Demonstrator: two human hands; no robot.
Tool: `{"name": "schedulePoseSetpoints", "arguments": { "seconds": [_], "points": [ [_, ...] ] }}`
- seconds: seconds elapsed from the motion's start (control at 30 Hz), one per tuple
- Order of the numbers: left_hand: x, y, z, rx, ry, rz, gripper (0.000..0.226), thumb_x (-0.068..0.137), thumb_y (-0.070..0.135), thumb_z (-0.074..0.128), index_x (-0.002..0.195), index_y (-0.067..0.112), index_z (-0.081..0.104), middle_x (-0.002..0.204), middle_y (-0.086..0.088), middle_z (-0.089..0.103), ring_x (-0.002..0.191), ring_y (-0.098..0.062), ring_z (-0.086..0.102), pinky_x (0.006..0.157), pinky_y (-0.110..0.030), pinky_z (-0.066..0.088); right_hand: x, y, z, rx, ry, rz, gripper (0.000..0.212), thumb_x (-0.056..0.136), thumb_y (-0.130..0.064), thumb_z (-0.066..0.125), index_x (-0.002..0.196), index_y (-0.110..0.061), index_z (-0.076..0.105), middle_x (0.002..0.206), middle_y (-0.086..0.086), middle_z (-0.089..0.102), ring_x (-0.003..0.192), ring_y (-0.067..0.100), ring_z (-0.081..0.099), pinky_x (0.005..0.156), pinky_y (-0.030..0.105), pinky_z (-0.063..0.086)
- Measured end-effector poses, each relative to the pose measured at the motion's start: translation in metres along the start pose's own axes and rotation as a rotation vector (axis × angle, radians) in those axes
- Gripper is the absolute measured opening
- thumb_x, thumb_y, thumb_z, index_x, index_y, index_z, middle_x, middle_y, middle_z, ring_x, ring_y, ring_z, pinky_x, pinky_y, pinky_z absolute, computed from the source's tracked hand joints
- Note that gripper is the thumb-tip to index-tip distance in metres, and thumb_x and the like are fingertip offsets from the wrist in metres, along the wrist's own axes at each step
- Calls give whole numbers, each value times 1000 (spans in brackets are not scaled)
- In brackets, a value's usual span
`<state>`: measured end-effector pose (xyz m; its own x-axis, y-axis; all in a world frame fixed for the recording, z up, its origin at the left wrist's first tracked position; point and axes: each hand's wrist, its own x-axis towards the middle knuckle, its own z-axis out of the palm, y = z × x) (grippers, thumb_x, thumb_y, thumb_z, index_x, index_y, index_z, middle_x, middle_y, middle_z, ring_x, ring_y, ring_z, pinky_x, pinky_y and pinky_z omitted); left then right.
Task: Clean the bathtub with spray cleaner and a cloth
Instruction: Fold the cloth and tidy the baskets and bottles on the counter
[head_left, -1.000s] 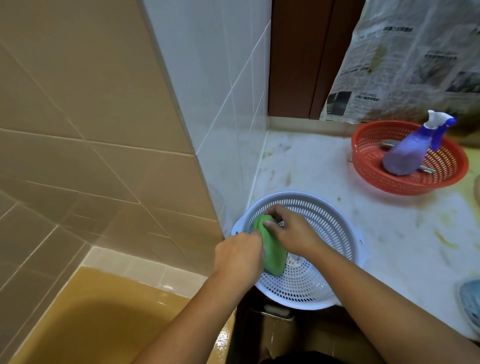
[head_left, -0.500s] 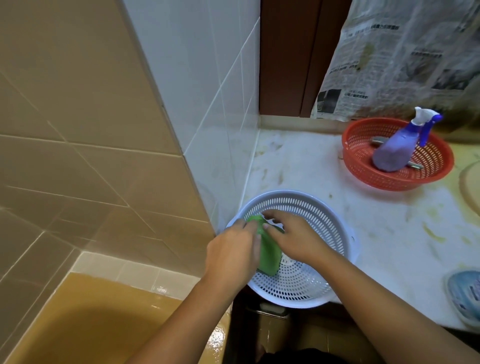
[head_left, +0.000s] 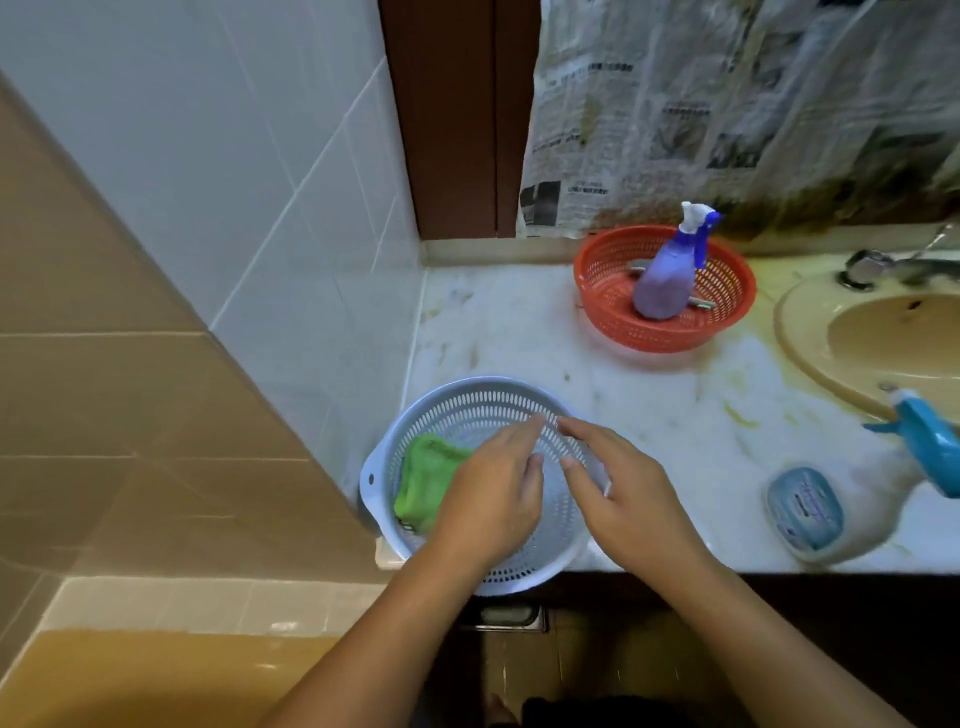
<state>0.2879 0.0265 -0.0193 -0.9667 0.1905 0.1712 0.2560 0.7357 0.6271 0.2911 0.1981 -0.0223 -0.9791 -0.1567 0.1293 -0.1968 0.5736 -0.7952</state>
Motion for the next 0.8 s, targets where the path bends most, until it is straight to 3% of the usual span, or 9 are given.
{"name": "schedulePoseSetpoints", "arguments": {
  "seconds": [0.13, 0.27, 0.4, 0.53, 0.67, 0.8],
  "points": [
    [10, 22, 23, -39, -4, 59, 45, 102, 10, 51, 148, 10, 53, 144, -5, 61, 130, -12, 50, 108, -13, 31, -17, 13, -25, -33, 44, 45, 40, 104, -25, 58, 143, -28, 59, 140, -19, 59, 129, -6, 50, 103, -1, 29],
    [16, 48, 48, -59, -44, 61, 48, 104, 15, 51, 152, 12, 49, 148, -5, 57, 133, -18, 52, 107, -20, 35, -34, 31, -52, -46, 95, 93, 40, 103, -23, 59, 143, -28, 58, 140, -17, 59, 129, -8, 48, 103, -2, 27],
    [18, 79, 77, -80, -70, 63, 46, 107, 18, 47, 153, 18, 48, 149, 2, 56, 133, -14, 52, 106, -18, 35, -60, 52, -84, -49, 89, 125, 40, 105, -29, 56, 145, -34, 55, 140, -25, 53, 124, -27, 38, 99, -6, 23],
    [14, 116, 109, -158, -104, 12, 44, 110, 22, 43, 153, 21, 48, 151, 5, 54, 136, -6, 49, 111, -15, 34, -88, 76, -118, -43, 59, 162, 43, 106, -34, 54, 148, -38, 49, 144, -28, 50, 132, -18, 39, 105, 3, 26],
    [8, 150, 141, -224, -133, -66, 45, 109, 39, 45, 152, 24, 50, 151, 7, 55, 136, -4, 50, 116, -28, 39, -109, 102, -152, -4, 37, 164, 41, 105, -28, 57, 144, -38, 53, 138, -27, 54, 126, -21, 43, 94, -3, 34],
    [6, 176, 164, -266, -124, -155, 45, 108, 42, 46, 151, 27, 52, 150, 10, 56, 133, -1, 50, 113, -21, 39, -121, 128, -179, 77, 99, 212, 35, 103, -26, 59, 138, -30, 61, 131, -17, 64, 124, -1, 57, 107, 28, 50]
  ]
}}
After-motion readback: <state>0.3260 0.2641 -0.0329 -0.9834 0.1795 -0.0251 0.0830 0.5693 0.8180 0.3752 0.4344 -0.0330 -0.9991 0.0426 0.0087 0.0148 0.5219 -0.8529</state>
